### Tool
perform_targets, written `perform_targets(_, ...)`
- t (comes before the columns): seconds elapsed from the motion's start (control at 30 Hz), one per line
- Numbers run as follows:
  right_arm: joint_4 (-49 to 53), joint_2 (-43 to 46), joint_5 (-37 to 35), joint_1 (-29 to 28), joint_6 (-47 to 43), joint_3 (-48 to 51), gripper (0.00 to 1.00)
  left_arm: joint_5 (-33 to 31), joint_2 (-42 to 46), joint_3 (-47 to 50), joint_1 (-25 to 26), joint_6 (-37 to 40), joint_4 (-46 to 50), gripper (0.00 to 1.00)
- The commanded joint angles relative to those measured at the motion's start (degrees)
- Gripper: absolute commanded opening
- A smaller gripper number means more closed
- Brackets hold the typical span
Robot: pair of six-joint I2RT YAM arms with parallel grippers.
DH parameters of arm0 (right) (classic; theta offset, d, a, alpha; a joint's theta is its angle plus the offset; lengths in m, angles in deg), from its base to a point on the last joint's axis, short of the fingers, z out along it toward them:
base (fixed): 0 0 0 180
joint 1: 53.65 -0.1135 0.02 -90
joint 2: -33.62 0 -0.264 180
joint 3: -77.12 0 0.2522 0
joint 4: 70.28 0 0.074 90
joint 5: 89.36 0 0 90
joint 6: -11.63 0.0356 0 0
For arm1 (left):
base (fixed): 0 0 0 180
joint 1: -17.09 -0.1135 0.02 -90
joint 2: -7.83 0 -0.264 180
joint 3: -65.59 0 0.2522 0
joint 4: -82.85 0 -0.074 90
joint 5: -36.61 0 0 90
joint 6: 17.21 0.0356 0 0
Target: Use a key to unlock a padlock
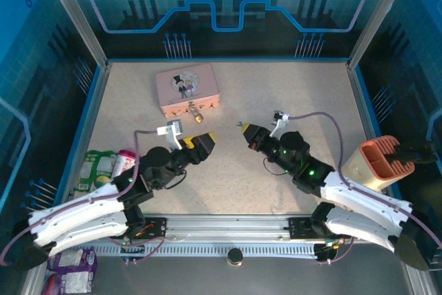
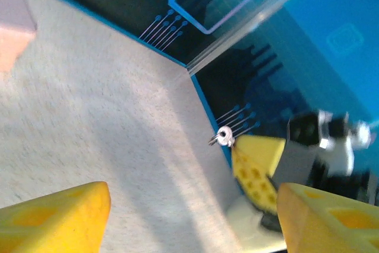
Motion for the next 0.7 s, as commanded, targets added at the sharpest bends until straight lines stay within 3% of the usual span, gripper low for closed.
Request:
perform_targets(0.0, 19.66, 1.27, 15.91, 3.06, -18.11, -6.21, 0.00, 10.99, 1.93, -2.94, -1.29, 25.23, 13.86, 0.76)
perform_targets(0.13, 30.13, 0.59, 22.26, 3.28, -30.28, -13.63, 0.00, 23.40, 1.32, -3.66, -1.35, 36.98, 15.13, 0.74)
perform_targets(0.23, 35.67, 0.09, 25.16, 2.95, -36.51, -17.76, 0.00, 29.04, 1.41, -3.00, -1.43, 41.85, 13.25, 0.73)
perform_targets(0.43, 44.15, -1.25, 25.99, -1.42, -46.36, -22.79, 0.00, 33.98, 1.01, -2.49, -1.83, 46.11, 9.38, 0.72)
perform_targets(0.67, 49.64, -3.20, 24.93, -5.97, -52.93, -26.24, 0.00, 42.83, -0.77, -3.54, -3.56, 49.23, 9.11, 0.58)
